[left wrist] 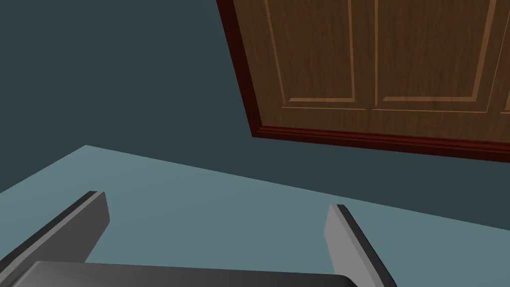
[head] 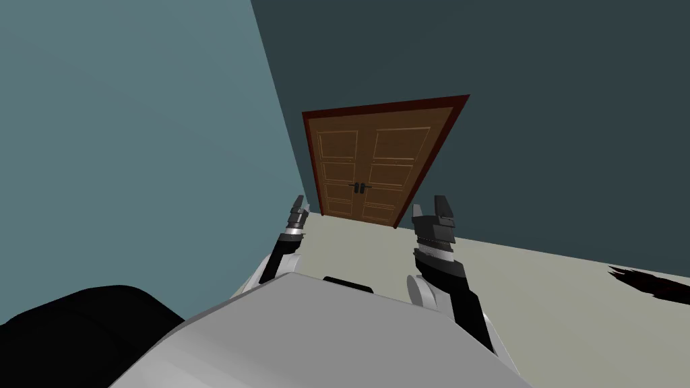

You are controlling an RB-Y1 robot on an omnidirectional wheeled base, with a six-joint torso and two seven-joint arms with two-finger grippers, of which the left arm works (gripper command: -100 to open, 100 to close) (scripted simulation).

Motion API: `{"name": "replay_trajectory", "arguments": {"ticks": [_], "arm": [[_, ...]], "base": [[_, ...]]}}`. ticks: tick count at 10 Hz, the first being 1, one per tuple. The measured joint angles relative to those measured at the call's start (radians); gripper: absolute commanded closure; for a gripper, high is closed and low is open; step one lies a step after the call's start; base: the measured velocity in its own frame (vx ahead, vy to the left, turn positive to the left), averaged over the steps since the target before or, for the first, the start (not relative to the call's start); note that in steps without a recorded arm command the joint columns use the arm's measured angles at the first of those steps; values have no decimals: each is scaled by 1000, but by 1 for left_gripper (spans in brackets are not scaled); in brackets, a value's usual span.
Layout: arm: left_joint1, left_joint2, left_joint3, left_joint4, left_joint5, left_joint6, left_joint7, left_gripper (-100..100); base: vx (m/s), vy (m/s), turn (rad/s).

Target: Pull the door open

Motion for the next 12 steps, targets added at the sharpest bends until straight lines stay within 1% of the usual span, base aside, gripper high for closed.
{"name": "replay_trajectory", "arguments": {"ticks": [1,3,4,5,6,7,11,12], "arm": [[-10,7,4,24,4,-2,3,-100],[-26,21,9,57,11,1,12,-100],[-37,29,14,80,16,1,18,-100],[-46,41,19,99,23,6,26,-100],[-52,47,21,120,26,6,31,-100],[-62,57,26,140,32,8,38,-100],[-93,78,35,222,47,5,55,-100],[-103,87,40,253,53,0,62,-100]], "base": [[184,-48,-99],[191,-11,-61],[194,-45,-93],[173,-50,-51],[165,-60,-63],[140,-47,-46],[132,-49,-65],[188,-52,-108]]}}
